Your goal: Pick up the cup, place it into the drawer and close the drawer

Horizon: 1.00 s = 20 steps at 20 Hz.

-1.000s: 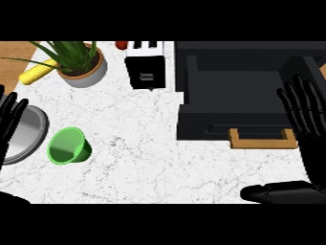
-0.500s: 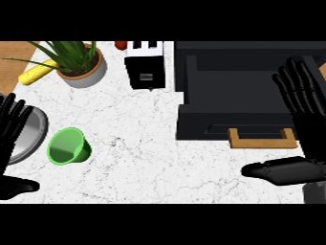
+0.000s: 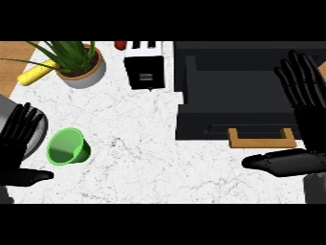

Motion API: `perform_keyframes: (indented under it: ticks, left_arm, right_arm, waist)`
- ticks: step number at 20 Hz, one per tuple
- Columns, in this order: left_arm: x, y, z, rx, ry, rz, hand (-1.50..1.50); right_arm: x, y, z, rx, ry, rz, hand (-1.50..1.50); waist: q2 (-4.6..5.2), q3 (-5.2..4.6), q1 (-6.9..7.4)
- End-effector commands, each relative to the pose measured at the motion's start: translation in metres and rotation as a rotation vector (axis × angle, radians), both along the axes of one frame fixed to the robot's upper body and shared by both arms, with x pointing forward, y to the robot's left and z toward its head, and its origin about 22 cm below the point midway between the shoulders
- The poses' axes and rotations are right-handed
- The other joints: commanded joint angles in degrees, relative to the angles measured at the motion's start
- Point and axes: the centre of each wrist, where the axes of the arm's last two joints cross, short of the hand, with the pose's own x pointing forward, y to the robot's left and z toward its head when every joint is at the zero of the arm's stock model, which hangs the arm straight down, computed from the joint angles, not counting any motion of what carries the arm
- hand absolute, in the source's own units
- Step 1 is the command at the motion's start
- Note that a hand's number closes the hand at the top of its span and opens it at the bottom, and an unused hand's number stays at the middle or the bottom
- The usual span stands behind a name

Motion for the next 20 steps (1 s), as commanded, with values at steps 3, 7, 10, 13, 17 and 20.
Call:
perform_keyframes:
  ticks: [3,7,10,13,17,20]
  left_arm:
    - [-0.004,0.021,-0.040,0.018,0.050,0.026,-1.50]
    - [-0.005,0.032,-0.068,0.019,0.090,0.039,-1.50]
    - [-0.020,0.035,-0.090,0.031,0.079,0.054,-1.50]
    - [0.006,0.027,-0.091,0.042,0.078,0.066,-1.50]
    - [-0.017,0.003,-0.123,0.024,0.091,0.064,-1.50]
    - [-0.026,0.021,-0.122,0.032,0.042,0.090,-1.50]
  right_arm:
    - [0.011,0.000,0.003,-0.007,-0.001,0.017,-1.50]
    - [0.006,-0.015,0.006,0.000,-0.007,-0.002,-1.50]
    - [0.005,-0.013,0.015,-0.001,-0.010,0.002,-1.50]
    - [0.011,-0.009,0.018,0.008,-0.013,-0.003,-1.50]
    - [0.005,-0.005,0.007,0.005,0.005,0.022,-1.50]
    - [0.005,-0.017,0.023,0.003,-0.013,0.018,-1.50]
  waist:
    - [0.03,-0.01,0.03]
    - [0.08,-0.04,-0.41]
    - [0.14,-0.08,-0.54]
    - [0.15,-0.08,-0.55]
    - [0.24,-0.12,-0.85]
    - [0.35,-0.18,-1.07]
